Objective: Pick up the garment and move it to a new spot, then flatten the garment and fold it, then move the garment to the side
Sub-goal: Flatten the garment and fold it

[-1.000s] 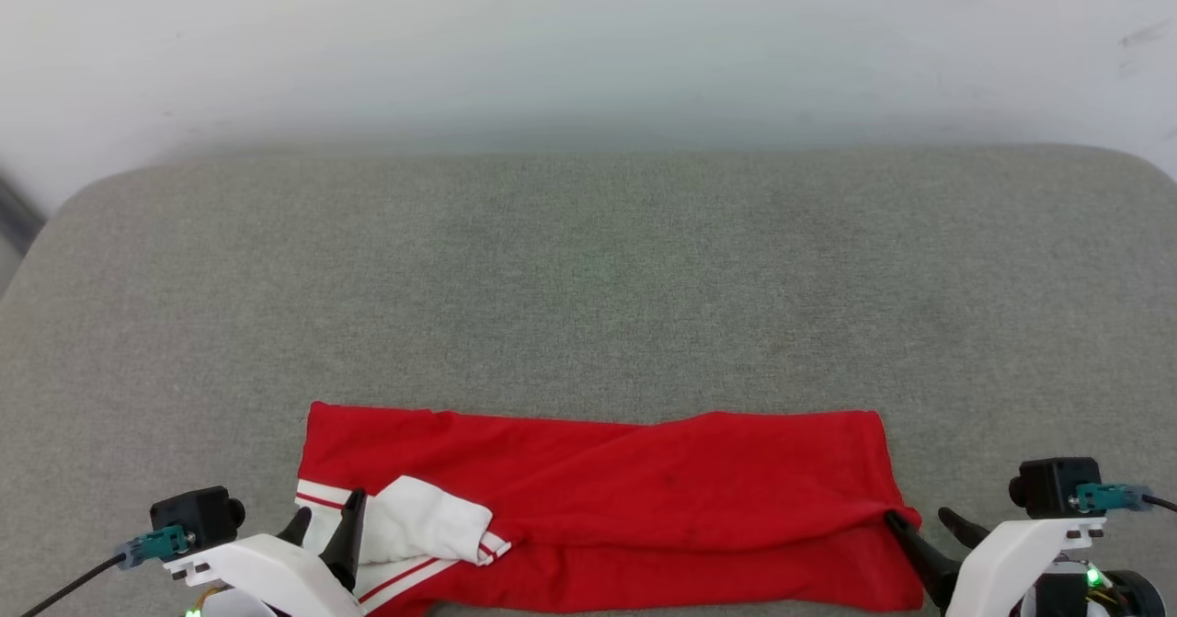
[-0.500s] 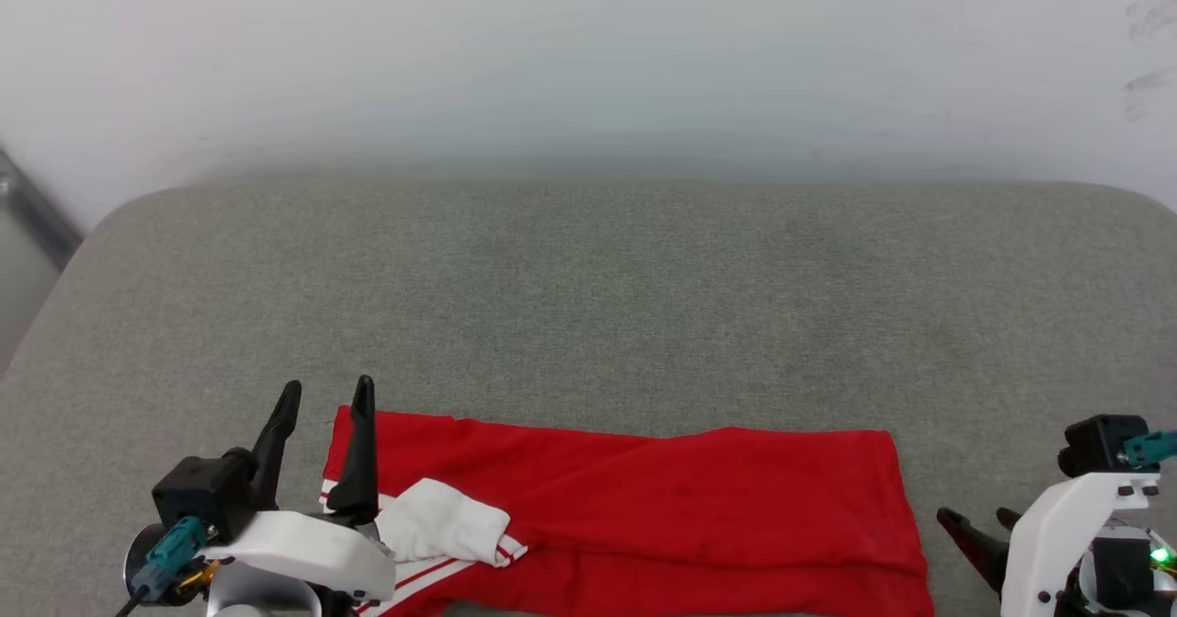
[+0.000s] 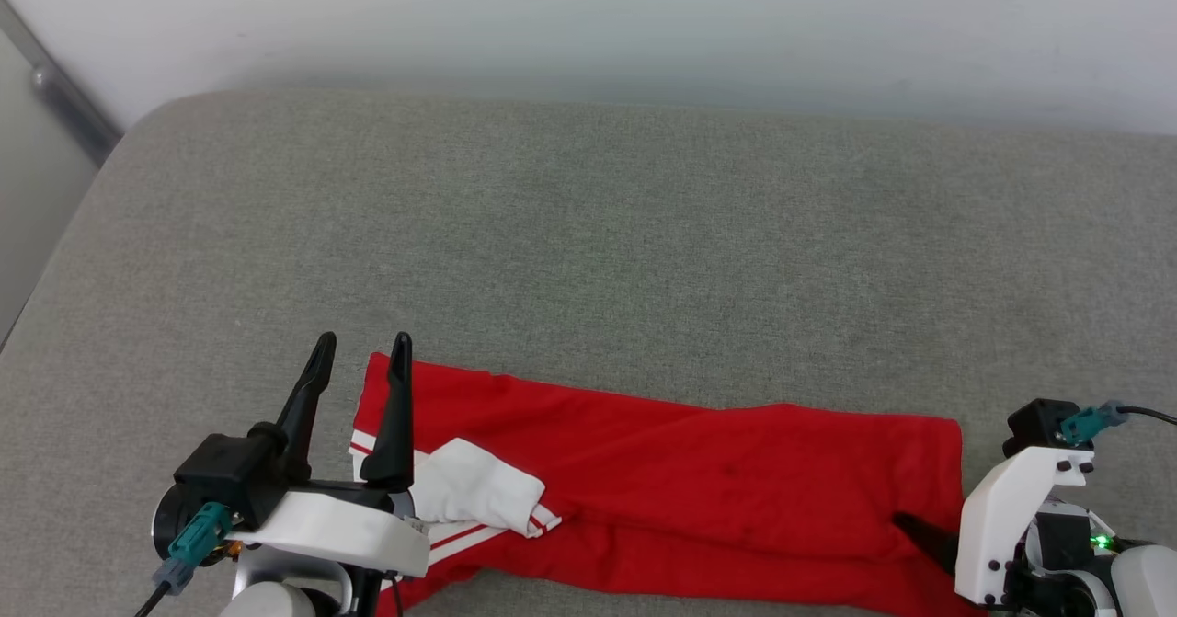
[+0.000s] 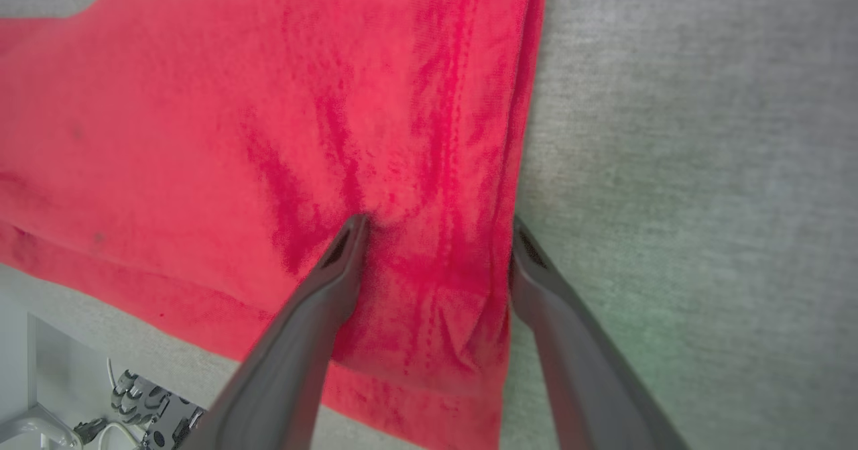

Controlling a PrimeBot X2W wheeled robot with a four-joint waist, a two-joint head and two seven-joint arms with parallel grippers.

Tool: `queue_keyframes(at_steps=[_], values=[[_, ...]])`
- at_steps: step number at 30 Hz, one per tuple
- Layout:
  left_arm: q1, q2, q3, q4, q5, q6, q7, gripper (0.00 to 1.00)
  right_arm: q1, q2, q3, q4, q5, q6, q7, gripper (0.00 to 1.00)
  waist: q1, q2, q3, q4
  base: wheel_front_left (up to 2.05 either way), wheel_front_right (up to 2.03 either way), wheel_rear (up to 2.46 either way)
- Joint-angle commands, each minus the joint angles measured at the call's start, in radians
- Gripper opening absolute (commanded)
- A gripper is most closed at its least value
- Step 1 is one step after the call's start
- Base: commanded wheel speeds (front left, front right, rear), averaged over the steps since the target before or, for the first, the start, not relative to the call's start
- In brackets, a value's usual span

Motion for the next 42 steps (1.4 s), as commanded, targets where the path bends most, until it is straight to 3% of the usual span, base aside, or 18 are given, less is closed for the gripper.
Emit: queue_keyframes(at_steps=[1, 2, 3, 4, 5, 17, 26, 29, 34, 38, 42], values=[[-0.004, -0.002, 0.007, 0.002, 0.009, -0.003, -0.005, 1.0, 0.005, 0.015, 0.02, 0.041, 0.018, 0.0, 0.009, 1.0, -0.0001, 0.0, 0.005, 0.009, 0.0, 0.0, 0.0], [-0.001, -0.003, 0.008, 0.006, 0.008, -0.005, -0.005, 1.0, 0.005, 0.024, 0.033, 0.064, 0.025, 0.0, 0.013, 0.87, -0.0001, 0.0, 0.002, 0.01, 0.0, 0.0, 0.0], [0.002, -0.005, 0.01, 0.01, 0.008, -0.007, -0.005, 1.0, 0.006, 0.025, 0.046, 0.082, 0.03, 0.0, 0.015, 0.35, -0.0001, 0.0, -0.003, 0.01, 0.0, 0.0, 0.0], [0.007, -0.005, 0.011, 0.015, 0.008, -0.009, -0.004, 1.0, 0.007, 0.025, 0.054, 0.093, 0.033, 0.0, 0.008, 0.03, -0.0001, 0.0, -0.009, 0.01, 0.0, 0.0, 0.0], [0.012, -0.003, 0.012, 0.02, 0.009, -0.01, -0.005, 1.0, 0.004, 0.024, 0.061, 0.1, 0.039, 0.0, 0.001, 0.0, -0.0001, 0.0, -0.015, 0.009, 0.0, 0.0, 0.0], [0.079, 0.027, 0.013, 0.031, -0.002, 0.008, 0.019, 1.0, -0.04, -0.075, 0.07, 0.112, 0.07, -0.001, -0.103, 0.0, -0.0001, 0.0, -0.117, -0.051, 0.0, 0.0, 0.0], [0.109, 0.031, 0.021, 0.017, -0.012, 0.028, 0.022, 1.0, 0.019, -0.105, -0.134, 0.081, 0.04, -0.001, -0.075, 0.0, -0.0001, 0.0, -0.129, -0.103, 0.0, 0.0, 0.0], [0.108, 0.031, 0.019, 0.018, -0.013, 0.029, 0.021, 1.0, 0.025, -0.065, -0.227, 0.063, 0.063, 0.0, -0.036, 0.0, -0.0001, 0.0, -0.126, -0.111, 0.0, 0.0, 0.0], [0.093, 0.028, 0.013, 0.019, -0.011, 0.029, 0.027, 1.0, -0.013, 0.066, -0.337, 0.018, 0.23, 0.0, 0.116, 0.0, -0.0001, 0.0, -0.12, -0.112, 0.0, 0.0, 0.0], [0.08, 0.024, 0.005, 0.02, -0.007, 0.026, 0.029, 1.0, -0.024, 0.127, -0.346, -0.031, 0.382, 0.0, 0.23, 0.0, -0.0001, 0.0, -0.114, -0.101, 0.0, 0.0, 0.0], [0.068, 0.02, -0.003, 0.025, -0.006, 0.02, 0.029, 1.0, -0.043, 0.147, -0.29, -0.046, 0.508, 0.0, 0.288, 0.0, -0.0001, 0.0, -0.108, -0.085, 0.0, 0.0, 0.0]])
